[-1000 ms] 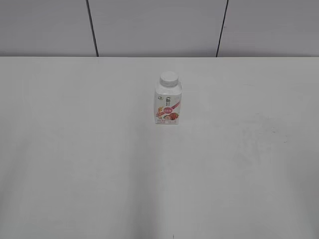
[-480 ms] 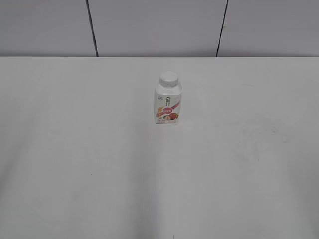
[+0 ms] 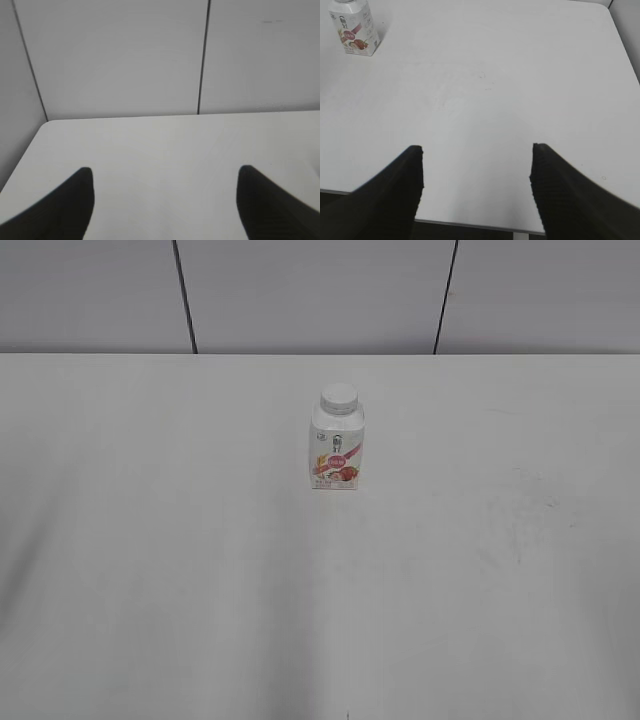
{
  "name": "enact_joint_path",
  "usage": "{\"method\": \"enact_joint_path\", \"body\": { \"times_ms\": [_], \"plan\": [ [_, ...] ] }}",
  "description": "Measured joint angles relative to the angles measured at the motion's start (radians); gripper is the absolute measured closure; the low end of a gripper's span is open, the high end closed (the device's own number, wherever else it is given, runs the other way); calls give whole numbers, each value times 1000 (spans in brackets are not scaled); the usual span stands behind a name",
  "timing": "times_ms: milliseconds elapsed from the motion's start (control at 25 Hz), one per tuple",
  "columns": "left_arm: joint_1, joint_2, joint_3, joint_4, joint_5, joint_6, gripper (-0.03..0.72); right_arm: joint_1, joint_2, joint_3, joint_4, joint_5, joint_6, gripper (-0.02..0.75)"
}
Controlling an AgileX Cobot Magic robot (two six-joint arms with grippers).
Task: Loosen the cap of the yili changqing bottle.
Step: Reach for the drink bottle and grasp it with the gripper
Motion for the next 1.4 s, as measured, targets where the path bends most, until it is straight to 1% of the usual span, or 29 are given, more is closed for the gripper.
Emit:
{"method": "enact_joint_path", "body": {
  "times_ms": [200, 320, 400, 480, 560, 640, 840, 1000, 1040, 1160, 1200, 1320, 1400],
  "plan": [
    [-116, 235, 0, 35, -195, -1, 151, 0, 0, 0, 0, 0, 0, 206],
    [-170, 407, 0, 64, -325, -10, 151, 0, 0, 0, 0, 0, 0, 206],
    [-204, 493, 0, 120, -407, -43, 151, 0, 0, 0, 0, 0, 0, 206],
    [-231, 581, 0, 181, -488, -106, 151, 0, 0, 0, 0, 0, 0, 206],
    [-244, 653, 0, 267, -580, -173, 151, 0, 0, 0, 0, 0, 0, 206],
    [-247, 720, 0, 355, -659, -249, 151, 0, 0, 0, 0, 0, 0, 206],
    [-248, 837, 0, 565, -795, -385, 151, 0, 0, 0, 0, 0, 0, 206],
    [-243, 920, -1, 673, -892, -466, 151, 0, 0, 0, 0, 0, 0, 206],
    [-229, 944, -5, 717, -918, -490, 151, 0, 0, 0, 0, 0, 0, 206],
    [-171, 1027, -48, 929, -989, -557, 151, 0, 0, 0, 0, 0, 0, 206],
    [-153, 1060, -67, 981, -1019, -570, 151, 0, 0, 0, 0, 0, 0, 206],
    [-116, 1155, -122, 1101, -1126, -587, 151, 0, 0, 0, 0, 0, 0, 206],
    [-104, 1214, -178, 1173, -1154, -591, 151, 0, 0, 0, 0, 0, 0, 206]
  ]
}}
